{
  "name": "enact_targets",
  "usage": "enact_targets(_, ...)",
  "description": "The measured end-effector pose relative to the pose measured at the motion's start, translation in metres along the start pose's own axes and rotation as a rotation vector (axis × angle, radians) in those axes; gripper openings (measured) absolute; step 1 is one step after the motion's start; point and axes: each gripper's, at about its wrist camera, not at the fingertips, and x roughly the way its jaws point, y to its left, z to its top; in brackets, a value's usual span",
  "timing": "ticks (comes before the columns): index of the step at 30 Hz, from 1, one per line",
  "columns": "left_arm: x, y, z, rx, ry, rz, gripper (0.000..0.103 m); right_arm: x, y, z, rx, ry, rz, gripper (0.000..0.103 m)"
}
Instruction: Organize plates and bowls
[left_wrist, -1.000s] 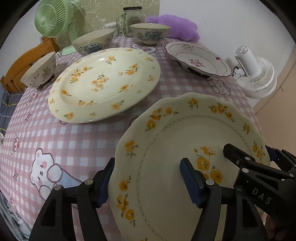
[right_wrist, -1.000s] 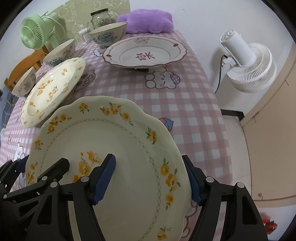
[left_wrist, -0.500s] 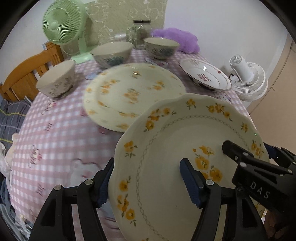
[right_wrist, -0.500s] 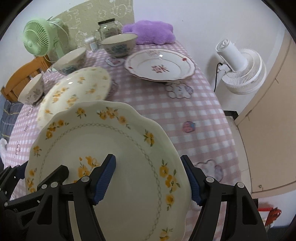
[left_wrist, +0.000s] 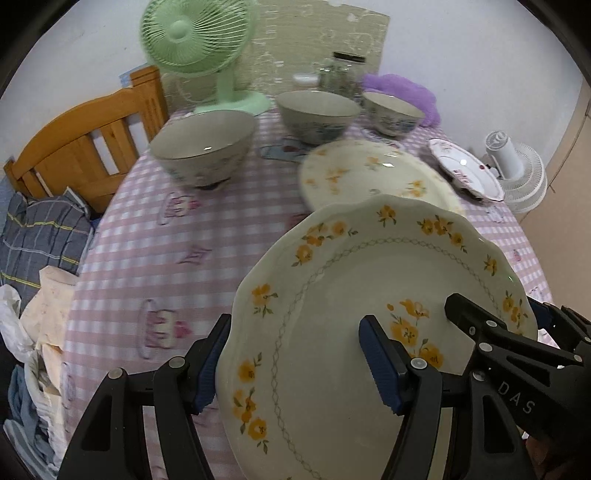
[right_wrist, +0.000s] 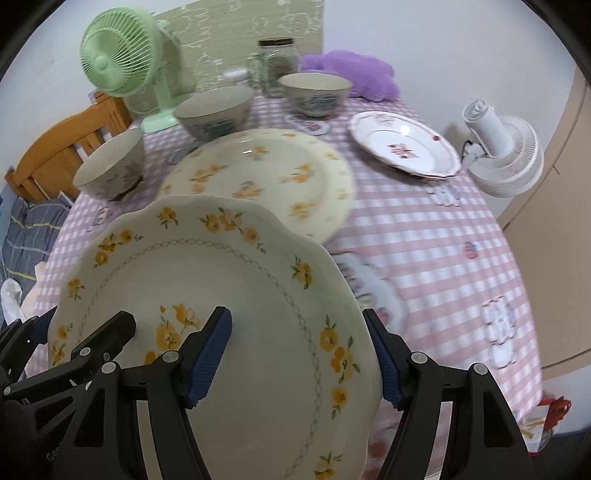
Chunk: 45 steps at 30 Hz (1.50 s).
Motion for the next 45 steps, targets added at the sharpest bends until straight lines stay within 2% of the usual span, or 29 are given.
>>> enact_targets(9, 0.010, 0.061, -0.006, -0.016, 0.029, 0.014, 0.069, 0.017, 0.060, -0.004, -0.009, 0.031, 0.019, 0.074)
enact_targets(20, 0.038, 0.099, -0.001, -0.027, 0.084, 0.017, 0.068, 0.047, 0.100, 0.004, -0.028, 0.089, 0.023, 0.073)
enact_targets(29, 0.045, 0.101, 0.001, 0.000, 0.085, 0.019, 0.069, 0.061, 0.103, 0.008, 0.005, 0.110, 0.014, 0.074)
enact_targets(32, 0.045, 0.101, 0.003, 0.001, 0.102, 0.030, 0.072, 0.059, 0.108, 0.010, -0.033, 0.111, -0.017, 0.074)
enact_targets(34, 0.041, 0.102, 0.005, -0.001, 0.101, 0.035, 0.072, 0.052, 0.110, 0.013, -0.047, 0.088, -0.037, 0.074)
enact_targets(37, 0.030, 0.100, 0.008, 0.007, 0.083, 0.052, 0.076, 0.041, 0.108, 0.017, -0.049, 0.070, -0.020, 0.074)
enact_targets(41, 0.011, 0.094, 0.015, 0.016, 0.056, 0.038, 0.077, 0.018, 0.100, 0.025, -0.040, 0.038, -0.008, 0.074)
enact_targets(45, -0.002, 0.082, 0.024, 0.029, 0.025, 0.020, 0.085, -0.004, 0.088, 0.032, -0.014, -0.008, 0.001, 0.074)
